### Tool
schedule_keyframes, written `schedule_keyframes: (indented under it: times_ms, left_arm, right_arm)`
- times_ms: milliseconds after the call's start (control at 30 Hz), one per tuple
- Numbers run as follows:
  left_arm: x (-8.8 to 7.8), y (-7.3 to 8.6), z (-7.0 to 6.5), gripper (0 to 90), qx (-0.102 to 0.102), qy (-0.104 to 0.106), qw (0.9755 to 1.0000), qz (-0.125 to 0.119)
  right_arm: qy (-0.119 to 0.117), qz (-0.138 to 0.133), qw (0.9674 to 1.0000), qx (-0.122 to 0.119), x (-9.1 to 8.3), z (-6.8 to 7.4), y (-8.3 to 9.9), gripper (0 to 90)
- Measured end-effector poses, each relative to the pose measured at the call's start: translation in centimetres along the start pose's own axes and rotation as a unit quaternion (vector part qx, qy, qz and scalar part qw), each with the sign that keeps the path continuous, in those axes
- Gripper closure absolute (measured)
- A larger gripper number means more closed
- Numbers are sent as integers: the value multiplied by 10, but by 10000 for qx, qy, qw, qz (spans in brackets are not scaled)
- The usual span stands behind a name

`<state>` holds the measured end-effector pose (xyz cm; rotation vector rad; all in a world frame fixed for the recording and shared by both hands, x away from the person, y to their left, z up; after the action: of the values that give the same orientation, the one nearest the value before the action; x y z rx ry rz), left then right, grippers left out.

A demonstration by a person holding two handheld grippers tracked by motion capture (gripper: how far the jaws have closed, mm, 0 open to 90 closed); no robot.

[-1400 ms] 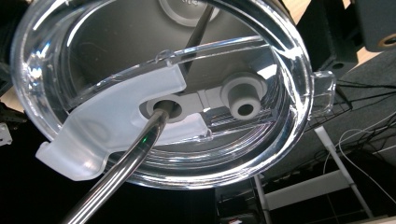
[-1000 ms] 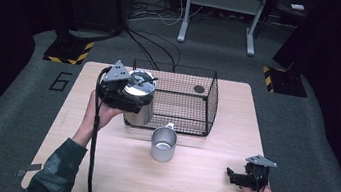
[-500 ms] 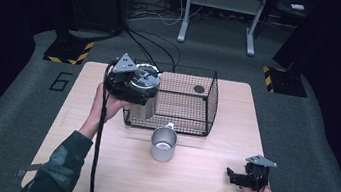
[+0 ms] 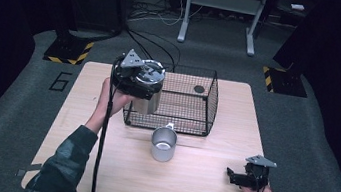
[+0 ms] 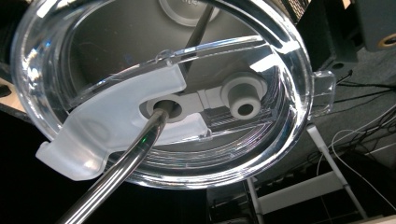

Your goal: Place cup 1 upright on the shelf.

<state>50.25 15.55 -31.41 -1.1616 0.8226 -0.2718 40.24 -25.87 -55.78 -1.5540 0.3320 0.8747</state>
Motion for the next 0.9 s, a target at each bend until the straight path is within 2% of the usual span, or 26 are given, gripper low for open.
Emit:
schedule_keyframes:
  times_ms: [300,600,900]
  left_arm:
    - [15,-3,9,40,-67,-60,10000,27]
    - [30,-4,13,40,-38,-88,9999,136]
    - [44,-2,15,40,-101,-96,9998,163]
  right_arm:
    - [0,1,10000,-3,0,0,0,11]
    - [-2,2,10000,-7,0,0,0,12]
    - [-3,0,10000,-9,0,0,0,12]
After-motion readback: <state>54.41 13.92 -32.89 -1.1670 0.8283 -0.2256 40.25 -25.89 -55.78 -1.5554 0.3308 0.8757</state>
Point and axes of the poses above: each handheld gripper's, and its own axes: x roughly forward along the jaws, y roughly out of its underside, z roughly to its left, the point moved 4 cm from there along x, roughly forward along the jaws, and after that the axes turned 4 degrees about x, right-handed, at the moved point
